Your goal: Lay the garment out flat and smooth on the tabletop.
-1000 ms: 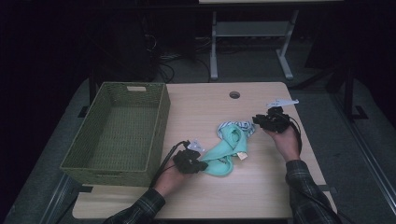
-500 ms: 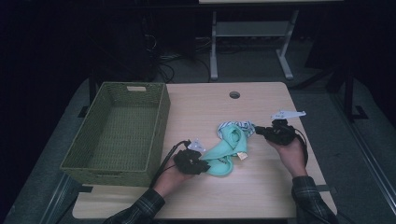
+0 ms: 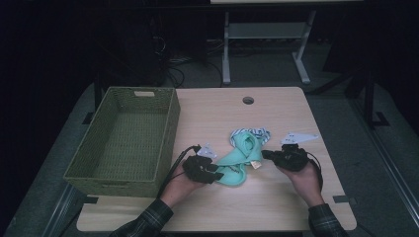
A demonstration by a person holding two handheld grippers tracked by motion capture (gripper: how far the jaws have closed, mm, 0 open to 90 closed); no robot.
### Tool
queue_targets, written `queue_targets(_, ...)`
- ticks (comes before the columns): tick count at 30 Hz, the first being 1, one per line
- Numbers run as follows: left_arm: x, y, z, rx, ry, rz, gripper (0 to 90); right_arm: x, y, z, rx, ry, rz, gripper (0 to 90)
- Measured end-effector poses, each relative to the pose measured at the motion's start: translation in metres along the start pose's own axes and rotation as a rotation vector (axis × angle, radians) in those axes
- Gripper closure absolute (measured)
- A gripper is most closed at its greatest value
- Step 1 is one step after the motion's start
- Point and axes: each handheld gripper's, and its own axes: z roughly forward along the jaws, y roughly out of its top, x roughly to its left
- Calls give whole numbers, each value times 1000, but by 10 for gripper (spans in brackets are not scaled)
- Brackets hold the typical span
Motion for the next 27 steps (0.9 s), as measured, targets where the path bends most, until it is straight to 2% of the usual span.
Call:
queue_targets(4,3,5,-2,-7,12,1,566,11,-5,3,10,34,-4,899)
queue_targets(5,3,6,-2,-21,14,-12,562,14,-6,4,13,42,-3,899)
queue_targets(8,6,12,-3,-10,19,9,548,23,-9,6,20,61,-11,899)
queue_targets(9,6,13,-3,-25,21,-3,546,25,-10,7,18,70,-12,899)
queue_targets(15,13,24,-4,-38,26,-8,540,40,-12,15,28,102,-24,899)
queue_targets(22,22,41,1,-65,41,-30,539,52,-14,28,50,145,-54,899)
queue_targets(27,32,55,5,-70,69,-25,539,56,-14,34,66,164,-54,899)
